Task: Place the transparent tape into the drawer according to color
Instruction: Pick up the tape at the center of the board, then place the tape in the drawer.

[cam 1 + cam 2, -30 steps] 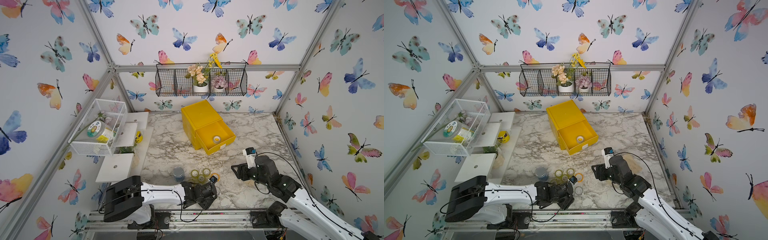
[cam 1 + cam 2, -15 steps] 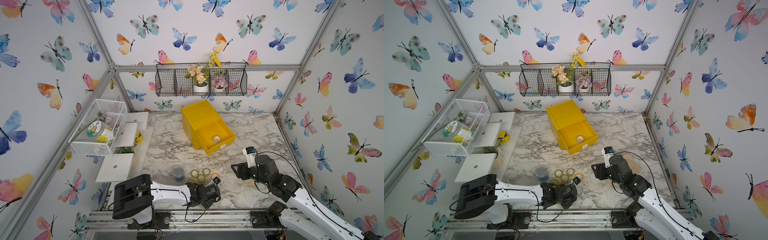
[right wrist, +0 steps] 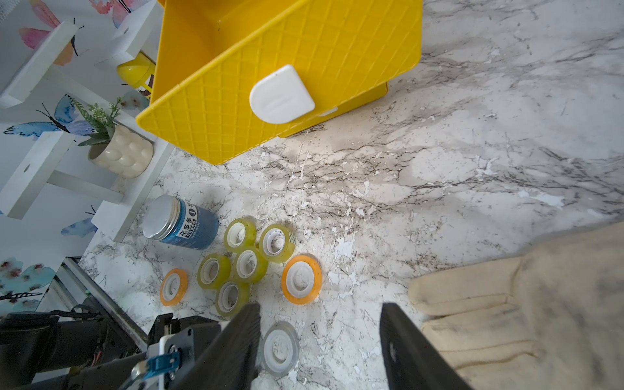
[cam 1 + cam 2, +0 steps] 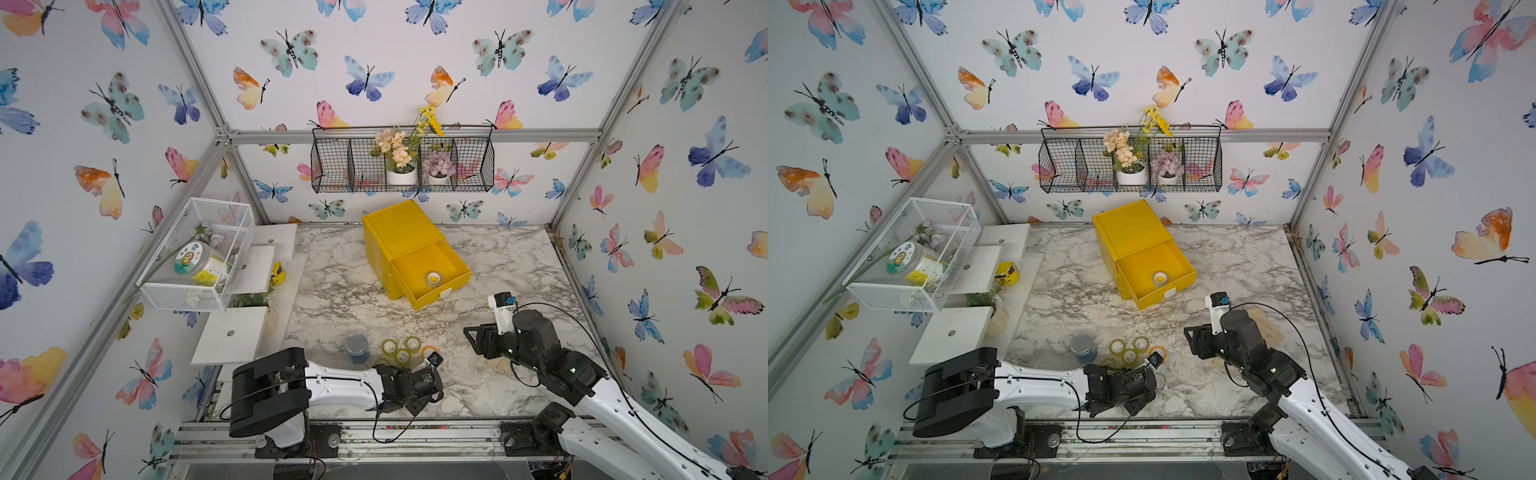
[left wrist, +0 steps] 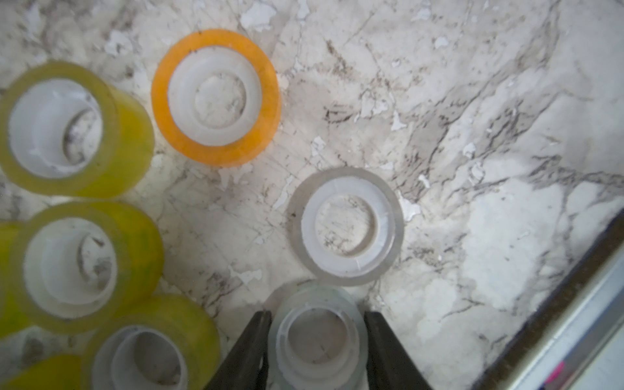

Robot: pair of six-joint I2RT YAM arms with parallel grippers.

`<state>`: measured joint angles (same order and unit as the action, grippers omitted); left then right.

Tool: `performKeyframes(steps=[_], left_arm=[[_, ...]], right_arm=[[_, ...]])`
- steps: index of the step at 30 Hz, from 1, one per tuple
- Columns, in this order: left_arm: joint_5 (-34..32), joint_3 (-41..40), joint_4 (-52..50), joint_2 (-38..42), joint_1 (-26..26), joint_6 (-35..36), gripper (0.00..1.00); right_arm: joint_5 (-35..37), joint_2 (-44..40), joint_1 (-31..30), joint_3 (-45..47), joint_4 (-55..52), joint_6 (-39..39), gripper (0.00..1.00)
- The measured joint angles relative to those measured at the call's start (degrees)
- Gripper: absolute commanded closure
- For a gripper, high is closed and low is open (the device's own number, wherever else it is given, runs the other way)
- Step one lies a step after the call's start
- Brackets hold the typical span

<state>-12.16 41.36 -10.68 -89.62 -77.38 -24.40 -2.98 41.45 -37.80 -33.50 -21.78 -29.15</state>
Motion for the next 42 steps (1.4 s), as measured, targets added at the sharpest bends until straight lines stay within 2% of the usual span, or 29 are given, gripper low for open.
performKeyframes(steps=[10, 15, 22, 27, 33, 39, 42], left_arm=[[-0.33, 1.51, -6.82, 6.43, 0.0, -0.66, 0.68], [-1.05, 5.16, -10.88, 13.2, 0.87, -0.98, 0.68], [-1.92, 11.72, -17.4, 24.17, 6.1, -1.03, 0.67], [-2.73, 18.82, -19.82, 27.5, 9.31, 1.4, 0.67], [-2.45, 31.17, -19.8, 21.66, 17.79, 6.51, 0.67], [1.44, 42.49, -18.95, 8.24, 26.34, 11.13, 0.69], [2.32, 45.16, -19.23, 1.79, 28.04, 12.55, 0.71]], right_arm=[[0.24, 0.02, 0.0, 0.0, 0.0, 0.0, 0.38], [0.24, 0.07, 0.0, 0.0, 0.0, 0.0, 0.38], [0.22, 0.83, 0.0, -0.52, 0.04, 0.0, 0.38], [0.22, 0.83, 0.0, -0.83, 0.44, -0.09, 0.38], [0.22, 0.83, 0.0, -0.83, 0.46, -0.44, 0.38], [0.24, 0.81, 0.0, -0.83, 0.37, -0.85, 0.38], [0.24, 0.79, 0.0, -0.83, 0.31, -0.94, 0.38]])
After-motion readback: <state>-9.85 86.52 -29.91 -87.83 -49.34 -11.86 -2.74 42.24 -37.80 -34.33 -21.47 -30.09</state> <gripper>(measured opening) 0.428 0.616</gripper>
